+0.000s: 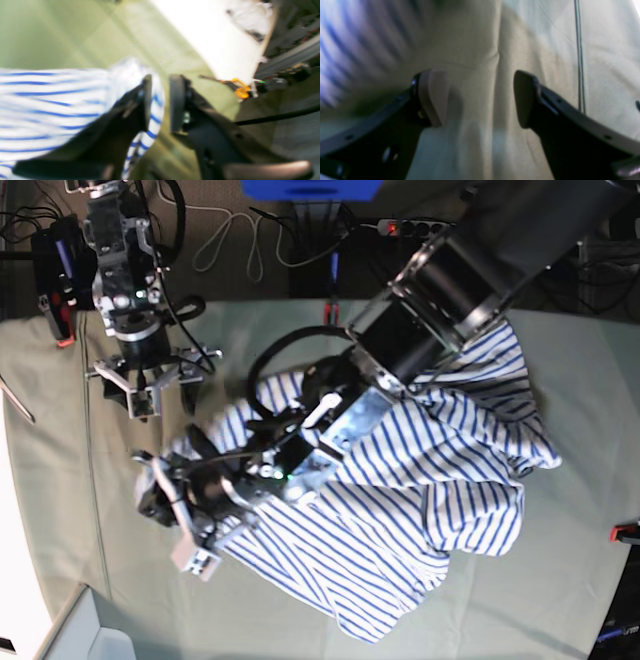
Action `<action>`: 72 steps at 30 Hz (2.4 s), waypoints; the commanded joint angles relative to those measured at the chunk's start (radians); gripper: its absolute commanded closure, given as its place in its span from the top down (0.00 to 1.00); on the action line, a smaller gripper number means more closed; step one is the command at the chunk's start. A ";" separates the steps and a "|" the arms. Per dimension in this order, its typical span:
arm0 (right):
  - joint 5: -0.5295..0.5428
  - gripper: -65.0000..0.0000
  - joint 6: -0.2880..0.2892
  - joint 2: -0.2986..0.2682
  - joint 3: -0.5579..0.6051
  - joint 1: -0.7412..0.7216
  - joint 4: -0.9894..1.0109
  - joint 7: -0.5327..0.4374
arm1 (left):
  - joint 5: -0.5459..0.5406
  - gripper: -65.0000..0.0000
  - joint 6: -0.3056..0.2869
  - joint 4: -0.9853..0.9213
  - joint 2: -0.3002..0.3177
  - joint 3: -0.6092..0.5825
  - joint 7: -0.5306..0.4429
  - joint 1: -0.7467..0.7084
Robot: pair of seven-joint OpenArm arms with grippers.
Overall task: Layout the t-shirt on the table in an organized manner, then fold the t-shirt properly
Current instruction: 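Drag the shirt with the left gripper across the table toward the right gripper, then grasp the shirt hem edge with the right gripper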
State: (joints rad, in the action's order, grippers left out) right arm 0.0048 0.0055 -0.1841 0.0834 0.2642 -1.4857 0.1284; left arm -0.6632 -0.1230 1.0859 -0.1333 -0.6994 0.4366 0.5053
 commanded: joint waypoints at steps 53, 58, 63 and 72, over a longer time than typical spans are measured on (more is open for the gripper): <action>0.001 0.64 0.003 -0.012 0.000 0.013 -0.108 -0.025 | -0.003 0.65 -0.016 0.339 0.197 1.226 -0.028 -0.877; 0.001 0.64 0.003 -0.013 -0.004 0.013 -0.109 -0.025 | -0.003 0.60 -0.016 0.276 0.214 1.165 -0.026 -0.833; -0.004 0.64 0.008 -0.024 -0.004 -0.021 -0.085 -0.023 | -0.013 0.09 -0.016 0.242 0.229 1.119 -0.026 -0.808; -0.004 0.66 0.073 -0.084 -0.007 -0.220 0.144 -0.023 | -0.013 0.00 -0.014 0.340 0.238 1.167 -0.026 -0.859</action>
State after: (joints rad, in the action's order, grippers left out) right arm 0.0010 0.0776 -0.2600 0.0788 0.0566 -1.3205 0.1322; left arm -0.6754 -0.1352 1.4097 0.0864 0.4561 0.4355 -0.3534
